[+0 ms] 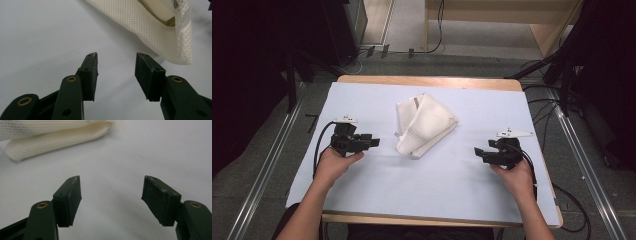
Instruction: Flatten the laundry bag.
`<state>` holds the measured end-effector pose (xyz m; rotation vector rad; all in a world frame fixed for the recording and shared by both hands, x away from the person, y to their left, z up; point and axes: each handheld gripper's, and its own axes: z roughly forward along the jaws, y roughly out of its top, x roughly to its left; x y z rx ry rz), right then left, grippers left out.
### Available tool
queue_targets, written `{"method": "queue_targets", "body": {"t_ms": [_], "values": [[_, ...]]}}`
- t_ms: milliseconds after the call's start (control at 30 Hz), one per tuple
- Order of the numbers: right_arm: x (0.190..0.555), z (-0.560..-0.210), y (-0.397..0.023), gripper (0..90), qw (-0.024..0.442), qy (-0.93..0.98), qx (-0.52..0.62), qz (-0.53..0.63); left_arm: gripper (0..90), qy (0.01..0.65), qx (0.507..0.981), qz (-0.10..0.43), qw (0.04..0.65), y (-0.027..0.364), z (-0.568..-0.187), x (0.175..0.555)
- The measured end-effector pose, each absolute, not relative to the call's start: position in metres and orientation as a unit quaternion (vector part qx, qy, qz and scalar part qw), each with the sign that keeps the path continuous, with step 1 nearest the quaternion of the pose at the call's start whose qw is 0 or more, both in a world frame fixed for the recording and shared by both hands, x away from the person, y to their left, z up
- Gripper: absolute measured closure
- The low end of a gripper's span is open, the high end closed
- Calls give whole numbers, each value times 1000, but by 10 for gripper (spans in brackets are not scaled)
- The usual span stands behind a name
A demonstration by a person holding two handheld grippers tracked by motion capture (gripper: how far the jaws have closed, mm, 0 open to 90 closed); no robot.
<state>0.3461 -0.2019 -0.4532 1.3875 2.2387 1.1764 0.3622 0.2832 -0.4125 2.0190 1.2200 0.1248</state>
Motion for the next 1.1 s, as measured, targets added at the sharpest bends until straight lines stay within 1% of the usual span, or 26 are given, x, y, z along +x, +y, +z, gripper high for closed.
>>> {"method": "queue_targets", "body": {"t_ms": [100,233,333,400,533,667,933,1000,1100], "values": [[346,-454,-204,365,124,769,481,402,446,475,795,44,375,283,-413,364],[344,-455,-205,374,119,770,485,397,453,458,808,44,367,277,-414,363],[341,-453,-201,390,137,778,480,382,440,456,811,38,365,275,-415,364],[340,-452,-201,394,138,779,479,381,435,455,813,35,363,273,-416,365],[337,-450,-197,408,130,779,478,385,413,453,813,28,366,271,-414,366],[337,-451,-196,411,125,783,475,382,415,443,815,14,373,268,-409,364],[337,-451,-193,421,119,786,471,382,415,431,822,30,371,263,-393,359],[337,-451,-193,422,115,786,473,382,414,422,822,25,381,256,-386,357],[337,-451,-191,422,114,786,472,382,400,414,827,31,378,246,-381,355]]}}
